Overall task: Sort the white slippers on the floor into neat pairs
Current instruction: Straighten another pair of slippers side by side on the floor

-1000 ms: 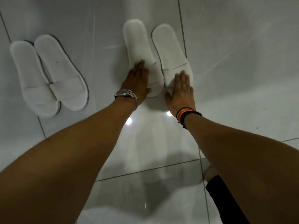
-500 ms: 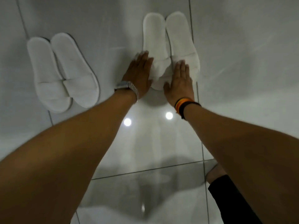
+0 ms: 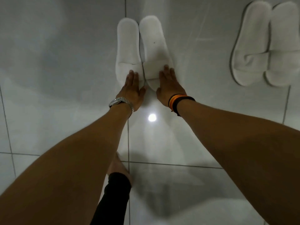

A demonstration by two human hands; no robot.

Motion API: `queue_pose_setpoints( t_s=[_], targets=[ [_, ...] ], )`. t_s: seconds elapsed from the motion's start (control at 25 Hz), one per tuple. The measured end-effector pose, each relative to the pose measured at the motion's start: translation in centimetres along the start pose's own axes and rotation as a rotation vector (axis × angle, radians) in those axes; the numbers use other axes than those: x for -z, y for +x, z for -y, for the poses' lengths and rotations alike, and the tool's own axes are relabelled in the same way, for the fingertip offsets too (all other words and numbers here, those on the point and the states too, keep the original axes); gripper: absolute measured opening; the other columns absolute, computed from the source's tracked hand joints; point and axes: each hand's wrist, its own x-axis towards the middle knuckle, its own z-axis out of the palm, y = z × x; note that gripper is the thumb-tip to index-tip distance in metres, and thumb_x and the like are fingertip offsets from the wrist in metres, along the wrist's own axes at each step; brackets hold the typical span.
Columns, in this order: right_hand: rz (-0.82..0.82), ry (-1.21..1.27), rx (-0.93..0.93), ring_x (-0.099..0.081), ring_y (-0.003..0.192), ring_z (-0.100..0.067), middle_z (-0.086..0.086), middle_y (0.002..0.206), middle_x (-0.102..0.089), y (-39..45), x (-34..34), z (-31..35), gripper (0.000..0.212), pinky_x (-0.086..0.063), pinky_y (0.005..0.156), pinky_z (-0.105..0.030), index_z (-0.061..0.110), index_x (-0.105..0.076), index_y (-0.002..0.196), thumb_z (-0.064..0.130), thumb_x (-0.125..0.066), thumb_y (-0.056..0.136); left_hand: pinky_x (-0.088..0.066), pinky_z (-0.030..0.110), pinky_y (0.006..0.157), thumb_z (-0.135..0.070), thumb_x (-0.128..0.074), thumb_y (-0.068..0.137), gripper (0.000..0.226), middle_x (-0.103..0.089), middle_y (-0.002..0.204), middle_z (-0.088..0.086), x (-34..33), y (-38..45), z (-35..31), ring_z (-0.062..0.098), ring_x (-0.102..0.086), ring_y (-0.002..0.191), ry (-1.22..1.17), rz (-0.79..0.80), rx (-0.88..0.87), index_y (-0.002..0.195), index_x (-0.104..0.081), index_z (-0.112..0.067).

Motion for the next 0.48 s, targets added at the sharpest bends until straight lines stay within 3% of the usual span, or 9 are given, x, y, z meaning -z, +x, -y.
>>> queue_pose_setpoints(
  t_s=[0.24, 0.48],
  targets=[
    [0.011, 0.092, 0.027, 0.013, 0.150, -0.026, -0.008, 0.163, 0.016, 1.5, -3.8, 9.6, 0.068, -0.014, 0.122, -0.035, 0.005, -0.004, 0.154, 0.015, -0.044, 0.100, -0.026, 0.042, 0.122, -0.053, -0.034, 0.102, 0.071, 0.002, 0.169, -0.004, 3.4, 0.2, 10.4, 0.020, -0.017, 0.154, -0.007, -0.071, 0.039, 0.160, -0.011, -0.020],
    [0.030, 0.175, 0.003, 0.009, 0.150, -0.027, -0.010, 0.163, 0.013, 2.9, -6.4, 16.1, 0.069, -0.017, 0.122, -0.038, 0.002, -0.006, 0.154, 0.019, -0.045, 0.100, -0.034, 0.046, 0.117, -0.053, -0.038, 0.101, 0.070, -0.002, 0.169, -0.002, 6.5, 0.1, 16.4, 0.032, -0.041, 0.143, 0.047, -0.069, 0.065, 0.159, -0.016, -0.021]
  ],
)
